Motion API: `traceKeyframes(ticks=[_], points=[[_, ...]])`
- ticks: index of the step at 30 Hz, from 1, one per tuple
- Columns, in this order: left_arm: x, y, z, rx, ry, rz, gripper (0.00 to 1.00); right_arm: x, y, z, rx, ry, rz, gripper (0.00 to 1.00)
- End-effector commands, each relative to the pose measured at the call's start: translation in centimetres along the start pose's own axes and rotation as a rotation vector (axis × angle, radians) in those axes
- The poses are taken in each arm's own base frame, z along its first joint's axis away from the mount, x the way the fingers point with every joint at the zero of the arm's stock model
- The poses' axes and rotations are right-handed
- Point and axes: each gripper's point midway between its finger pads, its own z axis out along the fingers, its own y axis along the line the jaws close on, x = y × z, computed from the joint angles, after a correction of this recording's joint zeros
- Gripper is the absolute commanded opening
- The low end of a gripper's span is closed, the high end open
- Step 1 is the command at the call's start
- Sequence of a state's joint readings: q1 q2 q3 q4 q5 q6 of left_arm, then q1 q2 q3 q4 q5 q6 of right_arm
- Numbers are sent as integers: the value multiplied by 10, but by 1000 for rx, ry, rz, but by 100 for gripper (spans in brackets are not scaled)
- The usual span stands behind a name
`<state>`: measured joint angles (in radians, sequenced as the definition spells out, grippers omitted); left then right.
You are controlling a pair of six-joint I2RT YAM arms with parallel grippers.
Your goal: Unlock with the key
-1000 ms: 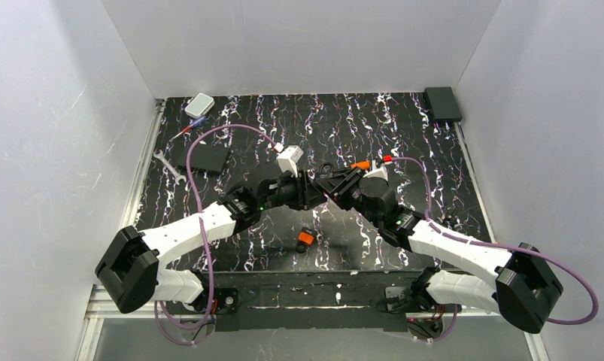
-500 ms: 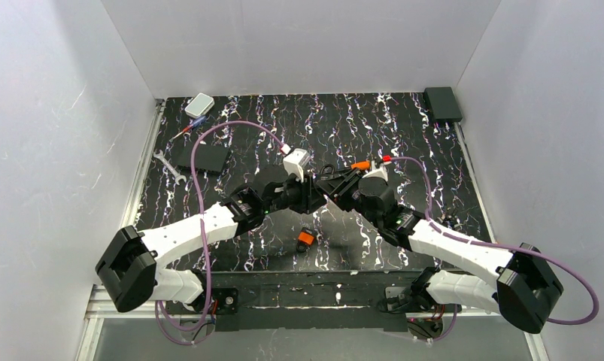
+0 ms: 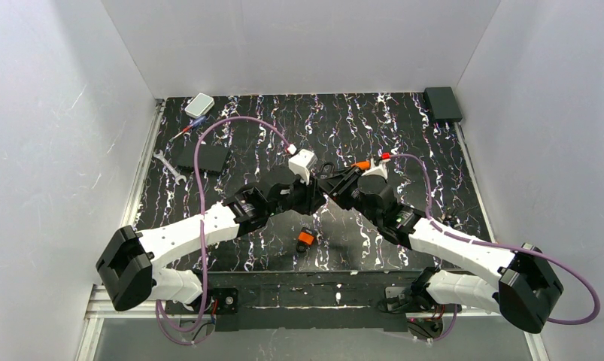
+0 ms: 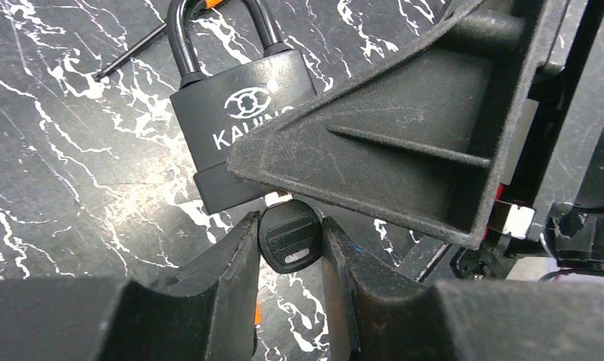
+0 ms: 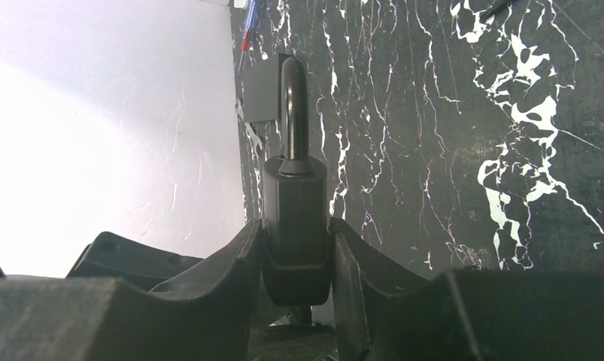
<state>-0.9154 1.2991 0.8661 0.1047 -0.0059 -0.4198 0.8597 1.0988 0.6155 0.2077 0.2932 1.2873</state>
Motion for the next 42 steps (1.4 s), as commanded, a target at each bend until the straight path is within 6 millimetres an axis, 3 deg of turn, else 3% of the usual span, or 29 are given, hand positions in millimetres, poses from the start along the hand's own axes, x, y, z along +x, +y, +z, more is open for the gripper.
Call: traceKeyframes(ticks=[1,15,36,42], points=[[-30,14,-3,-125,-68,109,0,-4,53,-10,-131,3,16,1],[-48,20,-11,-222,-95,294,0,-3,51,-9,-91,8,-2,1],[-49,28,-15,-427,-54,629,0,-2,43,-6,24,-9,-14,1],[-43,18,-20,-368,-35,595,0,-5,44,-8,14,-22,-12,1]])
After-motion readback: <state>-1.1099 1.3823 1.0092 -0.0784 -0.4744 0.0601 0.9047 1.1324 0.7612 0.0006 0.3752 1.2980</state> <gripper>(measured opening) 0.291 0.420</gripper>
